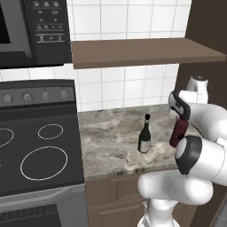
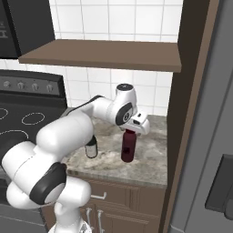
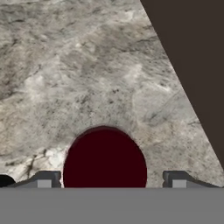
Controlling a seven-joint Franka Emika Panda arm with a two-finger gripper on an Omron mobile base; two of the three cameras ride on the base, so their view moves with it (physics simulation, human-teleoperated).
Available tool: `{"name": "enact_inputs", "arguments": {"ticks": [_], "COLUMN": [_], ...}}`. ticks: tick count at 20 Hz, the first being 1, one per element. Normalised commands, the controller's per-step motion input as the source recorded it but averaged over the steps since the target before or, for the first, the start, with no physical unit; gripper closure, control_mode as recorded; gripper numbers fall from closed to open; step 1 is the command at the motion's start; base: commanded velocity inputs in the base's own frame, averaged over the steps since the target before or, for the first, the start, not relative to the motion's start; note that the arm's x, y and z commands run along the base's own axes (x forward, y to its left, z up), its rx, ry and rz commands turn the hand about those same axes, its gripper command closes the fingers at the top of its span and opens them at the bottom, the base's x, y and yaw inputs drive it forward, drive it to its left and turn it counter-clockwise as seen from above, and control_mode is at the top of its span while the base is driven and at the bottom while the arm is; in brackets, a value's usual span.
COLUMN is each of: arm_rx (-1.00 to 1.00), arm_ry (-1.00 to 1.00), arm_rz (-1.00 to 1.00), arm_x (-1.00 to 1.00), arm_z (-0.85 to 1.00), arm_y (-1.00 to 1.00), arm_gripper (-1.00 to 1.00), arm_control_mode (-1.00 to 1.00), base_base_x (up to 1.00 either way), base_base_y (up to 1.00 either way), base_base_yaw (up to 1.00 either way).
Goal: There is a wine glass and glass cup on the dining counter. Place the wine bottle next to the wine glass and the juice bottle next to the glass cup.
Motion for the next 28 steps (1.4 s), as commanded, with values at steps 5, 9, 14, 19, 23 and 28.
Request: {"name": "enact_inputs", "arguments": {"ticks": [5, 9, 14, 19, 23, 28], "arm_rx": [0.00, 0.00, 0.06, 0.00, 0.00, 0.00], "arm_ry": [0.00, 0.02, 0.12, 0.02, 0.00, -0.04], "arm_rz": [-0.06, -0.04, 0.00, 0.00, 0.00, 0.00], "arm_x": [-0.04, -0.03, -0.21, -0.40, -0.45, -0.44], "arm_z": [-0.04, 0.00, 0.16, 0.39, 0.34, 0.25], "arm_y": [0.13, 0.07, -0.01, 0.00, 0.00, 0.03], "arm_gripper": [1.00, 1.00, 1.00, 1.00, 1.00, 1.00], "arm_control_mode": [-1.00, -1.00, -1.00, -1.00, -1.00, -1.00], "base_base_x": [0.00, 0.00, 0.00, 0.00, 0.00, 0.00], "base_base_y": [0.00, 0.00, 0.00, 0.00, 0.00, 0.00], "base_base_yaw": [0.00, 0.00, 0.00, 0.00, 0.00, 0.00]}}
